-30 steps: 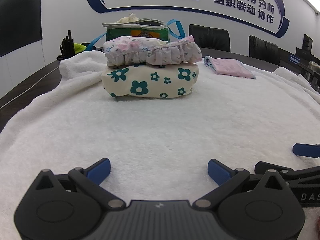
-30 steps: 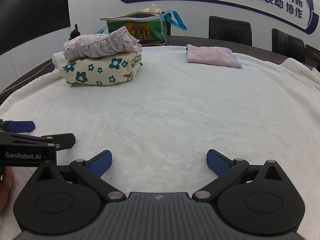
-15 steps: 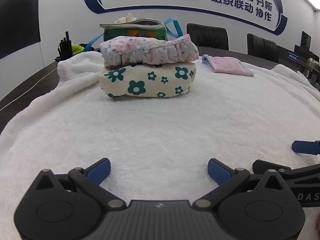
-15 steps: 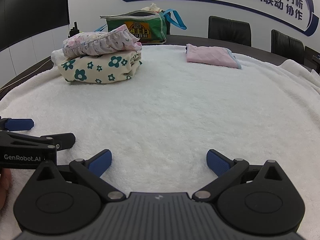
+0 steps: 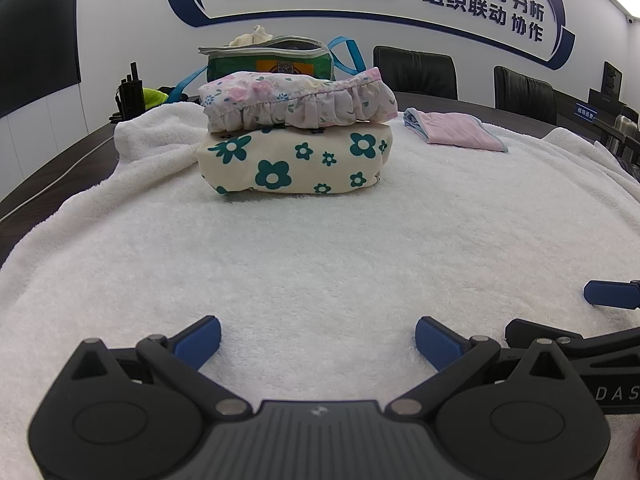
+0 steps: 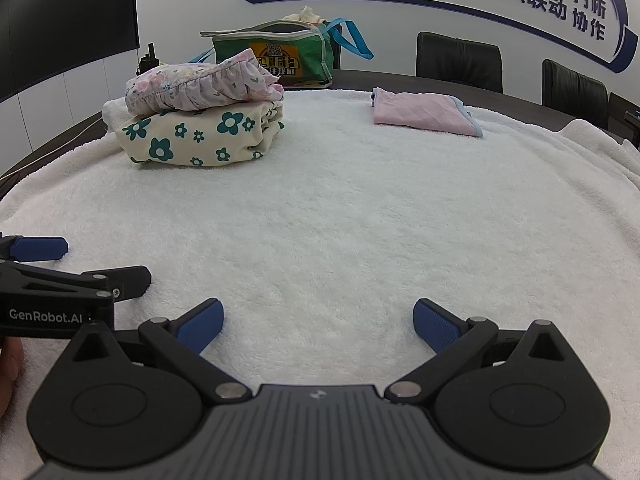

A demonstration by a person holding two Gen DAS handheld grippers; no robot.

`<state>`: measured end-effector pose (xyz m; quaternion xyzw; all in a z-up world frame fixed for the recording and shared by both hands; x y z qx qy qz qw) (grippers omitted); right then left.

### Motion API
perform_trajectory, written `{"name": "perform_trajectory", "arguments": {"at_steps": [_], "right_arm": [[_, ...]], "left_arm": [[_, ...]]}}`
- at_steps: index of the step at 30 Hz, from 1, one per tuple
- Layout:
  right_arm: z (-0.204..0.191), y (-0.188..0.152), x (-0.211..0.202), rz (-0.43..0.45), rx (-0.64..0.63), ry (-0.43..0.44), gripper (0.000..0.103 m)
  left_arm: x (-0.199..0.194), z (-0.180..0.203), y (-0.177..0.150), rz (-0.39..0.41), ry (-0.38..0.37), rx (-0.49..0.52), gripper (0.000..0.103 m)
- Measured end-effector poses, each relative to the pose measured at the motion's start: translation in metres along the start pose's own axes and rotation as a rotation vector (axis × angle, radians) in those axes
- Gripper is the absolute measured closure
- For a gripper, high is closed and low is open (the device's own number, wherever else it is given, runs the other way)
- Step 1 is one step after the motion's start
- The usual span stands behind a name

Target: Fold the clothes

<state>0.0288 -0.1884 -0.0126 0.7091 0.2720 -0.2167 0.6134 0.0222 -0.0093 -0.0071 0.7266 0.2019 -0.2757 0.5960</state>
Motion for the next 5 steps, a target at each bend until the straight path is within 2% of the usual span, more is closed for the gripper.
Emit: {"name": "perform_trajectory", "arguments": {"at_steps": [5], "right_arm": [[-0.0002,0.0,0.0,0.0,0.0,0.0,0.001]], "left_arm": [[-0.0001,-0.0001,0.0001,0.0,0.0,0.0,0.0]]}}
Point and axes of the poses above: each gripper's, at about its wrist camera, not at the fingertips, and x roughly the way its jaws point, z to its right, y to its top, the point moved 2 cm from there along x, roughly the way its jaws point, and after that the axes turned 10 degrees about x, right-handed, at the moved point
